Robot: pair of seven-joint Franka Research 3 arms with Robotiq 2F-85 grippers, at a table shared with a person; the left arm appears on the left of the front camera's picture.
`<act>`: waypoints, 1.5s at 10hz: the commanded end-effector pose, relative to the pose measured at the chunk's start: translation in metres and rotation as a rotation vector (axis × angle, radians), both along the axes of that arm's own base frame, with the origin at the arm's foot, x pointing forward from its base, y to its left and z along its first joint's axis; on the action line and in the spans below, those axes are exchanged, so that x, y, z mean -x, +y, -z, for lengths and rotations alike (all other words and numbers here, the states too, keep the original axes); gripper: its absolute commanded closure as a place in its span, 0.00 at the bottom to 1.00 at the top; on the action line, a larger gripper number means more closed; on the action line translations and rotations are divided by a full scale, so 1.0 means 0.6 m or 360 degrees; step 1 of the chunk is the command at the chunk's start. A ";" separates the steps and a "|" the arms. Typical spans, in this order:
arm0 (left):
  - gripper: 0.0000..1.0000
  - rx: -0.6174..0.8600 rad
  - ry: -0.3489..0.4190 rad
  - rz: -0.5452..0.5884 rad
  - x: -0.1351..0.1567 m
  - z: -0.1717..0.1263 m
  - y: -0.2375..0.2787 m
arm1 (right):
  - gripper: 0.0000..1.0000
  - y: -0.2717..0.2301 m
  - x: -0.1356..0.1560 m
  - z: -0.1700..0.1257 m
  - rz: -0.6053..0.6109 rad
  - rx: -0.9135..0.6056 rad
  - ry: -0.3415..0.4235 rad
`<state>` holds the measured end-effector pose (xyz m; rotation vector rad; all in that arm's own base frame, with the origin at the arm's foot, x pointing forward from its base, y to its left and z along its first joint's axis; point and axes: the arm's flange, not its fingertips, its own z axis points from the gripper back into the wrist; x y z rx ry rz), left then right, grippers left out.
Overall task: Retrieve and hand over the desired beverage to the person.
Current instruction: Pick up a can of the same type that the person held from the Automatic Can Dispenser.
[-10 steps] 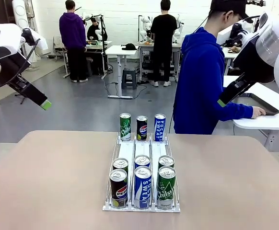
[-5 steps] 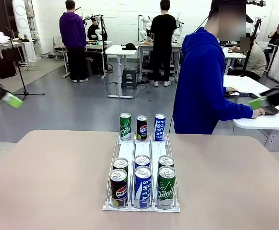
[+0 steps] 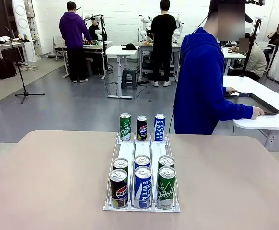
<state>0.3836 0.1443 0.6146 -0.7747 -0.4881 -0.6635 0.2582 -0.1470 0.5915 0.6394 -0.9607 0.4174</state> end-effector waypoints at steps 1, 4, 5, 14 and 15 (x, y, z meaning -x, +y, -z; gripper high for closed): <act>0.00 0.0091 -0.0046 -0.0076 0.009 0.005 0.029 | 0.00 -0.007 0.016 -0.001 0.0062 -0.0070 0.0037; 0.00 0.0239 -0.0135 -0.0235 0.032 0.029 0.059 | 0.00 0.000 0.000 0.007 0.0062 -0.0070 0.0052; 0.00 0.0170 -0.0040 -0.0188 0.019 0.011 0.066 | 0.00 -0.027 0.020 0.001 0.0097 -0.0040 0.0014; 0.00 0.0170 -0.0040 -0.0188 0.019 0.011 0.066 | 0.00 -0.027 0.020 0.001 0.0097 -0.0040 0.0014; 0.00 0.0170 -0.0040 -0.0188 0.019 0.011 0.066 | 0.00 -0.027 0.020 0.001 0.0097 -0.0040 0.0014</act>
